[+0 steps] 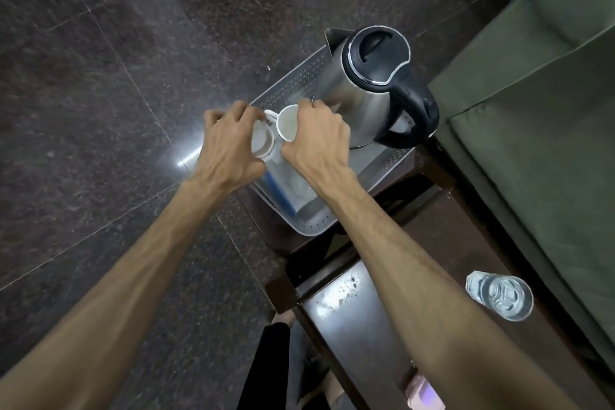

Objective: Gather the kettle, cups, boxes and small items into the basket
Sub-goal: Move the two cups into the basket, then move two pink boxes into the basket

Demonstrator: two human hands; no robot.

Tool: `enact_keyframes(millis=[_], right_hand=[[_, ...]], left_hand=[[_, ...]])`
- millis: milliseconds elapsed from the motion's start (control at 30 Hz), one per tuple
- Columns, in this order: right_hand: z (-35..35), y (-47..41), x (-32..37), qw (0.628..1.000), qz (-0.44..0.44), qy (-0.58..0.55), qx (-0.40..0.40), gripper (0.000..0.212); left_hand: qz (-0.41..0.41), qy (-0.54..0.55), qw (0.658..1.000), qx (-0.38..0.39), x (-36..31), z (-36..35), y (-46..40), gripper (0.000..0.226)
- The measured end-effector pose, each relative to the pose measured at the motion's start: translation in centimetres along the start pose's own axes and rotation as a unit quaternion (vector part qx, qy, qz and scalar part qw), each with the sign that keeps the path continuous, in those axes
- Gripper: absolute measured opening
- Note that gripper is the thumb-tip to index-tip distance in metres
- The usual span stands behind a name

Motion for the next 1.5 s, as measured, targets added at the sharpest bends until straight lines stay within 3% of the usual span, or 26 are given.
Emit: enact_keyframes(millis=[167,400,667,900,1000,1233,1367,1500], right_hand=[[-1.4,-2.8,0.8,0.998,0.032,0.045,0.033,0.043],[-3.1,-4.5,1.2,0.996,0.05,0.056,0.057,0.044],[-3.7,-4.1,0.7,0.997,0.036,0.026,0.068,0.055],[-2.4,-1.8,-0.4,0.996,0.036,-0.036,0.069,0.087],[-1.4,0.3,-1.0,0.996,0.044,-0.069,0.037,0.07],[0.4,7.3,-5.7,0.985,-0.045,-0.164,-0.041,0.018],[0.6,12.4,-10.3,0.967,-0.122,-0.207,-0.079,0.01],[0.1,18.6,-16.3,0.945,-0.212,-0.226,-0.102,0.014]], left_hand=[[0.007,0.005,1.0,-0.02,0.6,-0.8,-0.6,0.065],[0.015,0.02,0.999,-0.045,1.2,-0.8,-0.9,0.058],[0.041,0.021,0.998,-0.032,0.4,-1.7,-0.5,0.047],[0.028,-0.03,0.999,-0.009,0.3,-1.9,0.8,0.075],[0.027,-0.021,0.999,-0.025,-0.6,-1.6,1.8,0.074],[0.007,0.054,0.994,-0.092,-7.0,-2.2,6.8,0.036],[-0.049,0.086,0.99,-0.097,-12.6,-5.0,10.5,0.022],[-0.072,0.119,0.99,-0.037,-18.4,-9.0,14.2,0.016]])
Point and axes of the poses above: each hand's wrist, its own y-axis away from the middle knuckle, its own z-axis out of the back of the hand, x = y × z, the point moved 6 cm from there along -y, towards the middle knuckle, and after that the axes turned 4 degrees about -x, right-handed, at the moved point
